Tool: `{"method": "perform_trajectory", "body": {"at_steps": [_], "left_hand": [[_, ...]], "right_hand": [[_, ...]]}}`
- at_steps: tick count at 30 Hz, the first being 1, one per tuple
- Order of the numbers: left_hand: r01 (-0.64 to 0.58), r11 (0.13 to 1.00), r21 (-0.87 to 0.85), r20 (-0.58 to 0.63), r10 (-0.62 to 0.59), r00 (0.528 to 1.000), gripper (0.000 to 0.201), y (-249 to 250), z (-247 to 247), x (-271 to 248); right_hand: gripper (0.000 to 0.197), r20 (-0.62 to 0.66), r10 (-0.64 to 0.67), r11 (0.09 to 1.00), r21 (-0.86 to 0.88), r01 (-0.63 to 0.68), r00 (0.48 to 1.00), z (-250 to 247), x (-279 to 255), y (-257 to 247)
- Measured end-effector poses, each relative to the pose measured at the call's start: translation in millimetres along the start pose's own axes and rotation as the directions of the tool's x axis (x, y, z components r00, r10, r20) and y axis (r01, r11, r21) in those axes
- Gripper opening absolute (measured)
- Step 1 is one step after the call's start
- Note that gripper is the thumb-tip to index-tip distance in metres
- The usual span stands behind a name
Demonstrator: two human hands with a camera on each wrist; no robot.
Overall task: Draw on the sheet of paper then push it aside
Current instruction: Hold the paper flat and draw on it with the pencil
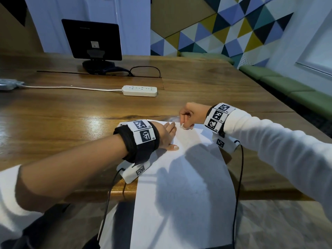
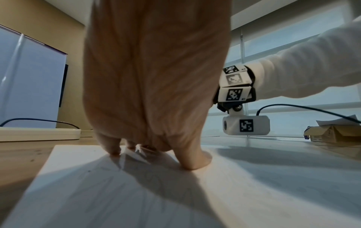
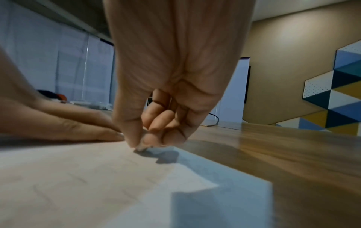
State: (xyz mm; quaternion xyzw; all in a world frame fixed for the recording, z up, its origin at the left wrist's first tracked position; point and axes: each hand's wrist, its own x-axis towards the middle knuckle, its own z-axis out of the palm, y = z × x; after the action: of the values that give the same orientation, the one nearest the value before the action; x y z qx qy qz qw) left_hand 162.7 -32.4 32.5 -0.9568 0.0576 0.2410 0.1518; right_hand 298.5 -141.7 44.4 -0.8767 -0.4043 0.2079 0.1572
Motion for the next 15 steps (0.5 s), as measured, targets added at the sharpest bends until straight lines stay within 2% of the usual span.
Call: {"method": "perform_trajectory", "body": {"at_steps": [4,9,15], "left_hand": [[0.006,1.0,0.008,0.008,-0.007,1.0,0.075,1,0,-1],[0.007,1.0,0.016,0.013,-0.007,1.0,0.076,1,-1,-2],[-0.005,1.0,0.004,0.014,0.005,1.0,0.076,-1,-2,-5]], "right_hand": [[0.01,-0.004,0.06,0.998,0.016,-0.06,0.998,-3,-8,12],[0.011,-0.035,0.059,0.997,0.047,-0.058,0.998,7,-4,-2],[0.007,-0.099,0.16,0.986,-0.027,-0.164,0.982,4,-4,-4]]}}
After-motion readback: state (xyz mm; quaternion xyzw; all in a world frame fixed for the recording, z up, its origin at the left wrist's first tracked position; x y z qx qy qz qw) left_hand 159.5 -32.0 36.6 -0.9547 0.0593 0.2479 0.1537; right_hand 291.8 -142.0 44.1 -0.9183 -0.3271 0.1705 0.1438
